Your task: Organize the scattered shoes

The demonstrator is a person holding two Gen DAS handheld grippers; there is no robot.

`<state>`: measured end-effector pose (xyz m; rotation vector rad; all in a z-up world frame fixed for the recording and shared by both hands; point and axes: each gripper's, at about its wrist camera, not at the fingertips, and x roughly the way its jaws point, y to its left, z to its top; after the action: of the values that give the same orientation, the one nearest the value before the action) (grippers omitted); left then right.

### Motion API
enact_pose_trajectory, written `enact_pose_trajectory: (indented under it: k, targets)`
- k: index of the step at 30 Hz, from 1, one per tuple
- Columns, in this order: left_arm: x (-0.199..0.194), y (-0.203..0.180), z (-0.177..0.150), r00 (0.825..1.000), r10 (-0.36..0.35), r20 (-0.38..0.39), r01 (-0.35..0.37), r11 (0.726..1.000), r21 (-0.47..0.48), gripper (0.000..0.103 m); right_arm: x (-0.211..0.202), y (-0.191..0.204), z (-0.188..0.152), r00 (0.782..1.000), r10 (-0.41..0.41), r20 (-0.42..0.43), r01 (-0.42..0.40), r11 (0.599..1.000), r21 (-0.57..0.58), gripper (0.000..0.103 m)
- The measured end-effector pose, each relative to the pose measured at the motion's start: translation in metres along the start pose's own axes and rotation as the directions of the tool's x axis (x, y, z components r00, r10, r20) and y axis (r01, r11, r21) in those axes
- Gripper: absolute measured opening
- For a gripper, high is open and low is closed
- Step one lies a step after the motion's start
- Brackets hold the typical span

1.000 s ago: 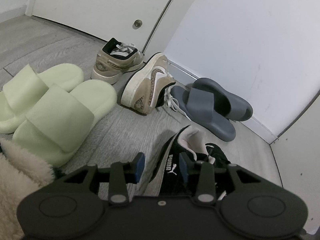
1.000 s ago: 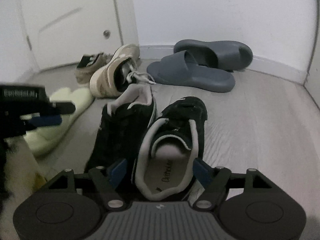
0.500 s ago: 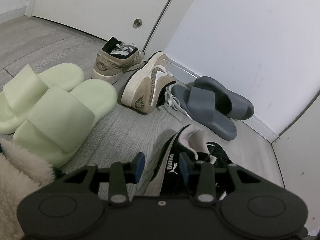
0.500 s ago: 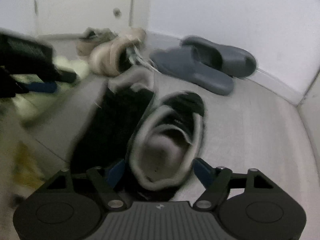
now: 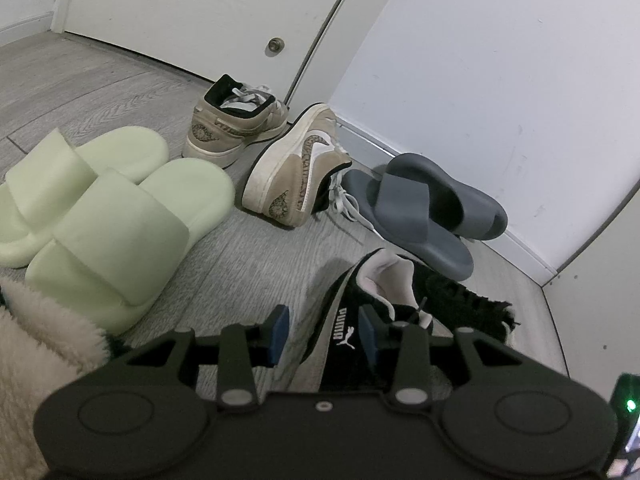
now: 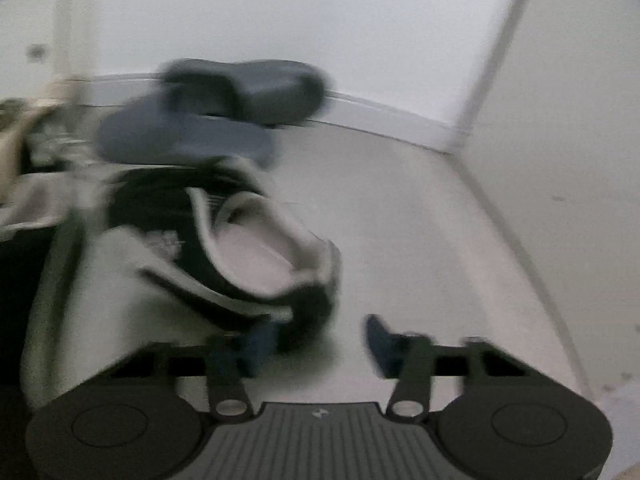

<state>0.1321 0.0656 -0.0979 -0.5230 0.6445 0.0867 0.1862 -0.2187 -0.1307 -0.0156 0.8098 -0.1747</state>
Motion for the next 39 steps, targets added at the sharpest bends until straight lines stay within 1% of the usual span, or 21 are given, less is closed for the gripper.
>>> enact_pose_trajectory:
  k: [1, 3, 5, 6, 7, 10, 12, 16, 18, 21, 22, 25, 27, 28, 29, 30, 31, 32, 33, 36, 39]
  targets:
    - [0.000, 0.000, 0.000, 1.000, 0.000, 0.000, 0.000, 1.000, -0.001, 0.039, -0.003, -0.006, 0.000, 0.999, 0.047, -0.011, -0.046, 0.998, 0.047, 0.012]
    - [0.000, -0.001, -0.001, 1.000, 0.000, -0.001, 0.000, 1.000, -0.001, 0.039, -0.008, -0.006, -0.004, 0.990, 0.141, -0.023, -0.139, 0.988, 0.073, 0.012]
    - [0.001, -0.001, -0.001, 1.000, 0.001, -0.004, -0.001, 1.000, 0.002, 0.039, -0.010, 0.000, -0.010, 0.963, 0.265, -0.050, -0.261, 0.962, 0.079, 0.012]
    - [0.001, -0.002, -0.001, 1.000, 0.001, -0.005, -0.001, 1.000, 0.005, 0.039, -0.003, 0.001, -0.008, 0.958, 0.278, -0.064, -0.271, 0.957, 0.101, 0.012]
    - [0.001, -0.002, -0.001, 1.000, 0.001, -0.005, -0.001, 1.000, 0.007, 0.039, 0.003, 0.002, -0.005, 0.955, 0.286, -0.075, -0.275, 0.954, 0.122, 0.012]
    - [0.002, -0.002, 0.000, 1.000, 0.001, -0.008, -0.001, 1.000, 0.005, 0.039, 0.024, -0.001, 0.007, 0.961, 0.264, -0.087, -0.244, 0.951, 0.188, 0.012]
    - [0.004, -0.002, 0.000, 1.000, 0.004, -0.013, -0.004, 1.000, 0.001, 0.039, 0.033, -0.005, 0.016, 0.960, 0.271, -0.073, -0.248, 0.940, 0.235, 0.012]
    - [0.005, -0.002, 0.000, 1.000, 0.004, -0.018, -0.004, 1.000, 0.001, 0.039, 0.051, -0.006, 0.034, 0.966, 0.252, -0.062, -0.227, 0.937, 0.267, 0.012]
    - [0.005, -0.002, 0.000, 1.000, 0.001, -0.017, -0.002, 1.000, -0.001, 0.039, 0.068, -0.006, 0.048, 0.973, 0.226, -0.043, -0.206, 0.941, 0.267, 0.012]
    - [0.005, 0.000, 0.000, 1.000, -0.001, -0.018, 0.001, 1.000, -0.007, 0.039, 0.089, -0.015, 0.063, 0.975, 0.223, 0.006, -0.214, 0.929, 0.301, 0.013]
    - [0.005, 0.000, 0.000, 1.000, -0.002, -0.018, 0.002, 1.000, -0.008, 0.039, 0.096, -0.018, 0.066, 0.975, 0.220, 0.027, -0.217, 0.925, 0.312, 0.015]
    - [0.005, 0.000, 0.000, 1.000, -0.005, -0.019, 0.005, 1.000, -0.010, 0.039, 0.107, -0.028, 0.071, 0.979, 0.190, 0.077, -0.205, 0.905, 0.372, 0.016]
    - [0.006, 0.001, 0.000, 1.000, -0.009, -0.020, 0.009, 1.000, -0.015, 0.039, 0.095, -0.031, 0.065, 0.978, 0.171, 0.123, -0.208, 0.864, 0.459, 0.029]
    - [0.006, 0.001, 0.000, 1.000, -0.011, -0.021, 0.011, 1.000, -0.017, 0.039, 0.085, -0.028, 0.060, 0.974, 0.163, 0.159, -0.221, 0.842, 0.491, 0.050]
    - [0.007, 0.002, 0.000, 1.000, -0.015, -0.023, 0.014, 1.000, -0.020, 0.039, 0.076, -0.021, 0.057, 0.968, 0.156, 0.196, -0.236, 0.833, 0.500, 0.074]
    - [0.008, 0.002, 0.000, 1.000, -0.018, -0.025, 0.017, 1.000, -0.023, 0.039, 0.069, -0.012, 0.055, 0.961, 0.156, 0.227, -0.253, 0.830, 0.497, 0.087]
    - [0.008, 0.001, 0.001, 0.999, -0.020, -0.026, 0.019, 1.000, -0.024, 0.039, 0.066, -0.001, 0.057, 0.955, 0.173, 0.242, -0.271, 0.842, 0.467, 0.099]
    - [0.009, 0.001, 0.001, 0.999, -0.022, -0.029, 0.021, 1.000, -0.023, 0.039, 0.067, 0.012, 0.060, 0.950, 0.197, 0.242, -0.286, 0.861, 0.422, 0.099]
    - [0.009, 0.001, 0.000, 0.999, -0.026, -0.030, 0.026, 0.999, -0.020, 0.039, 0.070, 0.034, 0.067, 0.948, 0.226, 0.224, -0.294, 0.893, 0.342, 0.099]
    - [0.006, 0.003, 0.001, 0.999, -0.032, -0.022, 0.031, 0.999, -0.030, 0.040, 0.086, 0.071, 0.078, 0.975, 0.166, 0.149, -0.201, 0.941, 0.271, 0.099]
    - [0.007, 0.008, 0.002, 0.999, -0.036, -0.023, 0.034, 0.997, -0.065, 0.040, 0.099, 0.084, 0.083, 0.987, 0.115, 0.112, -0.141, 0.956, 0.259, 0.100]
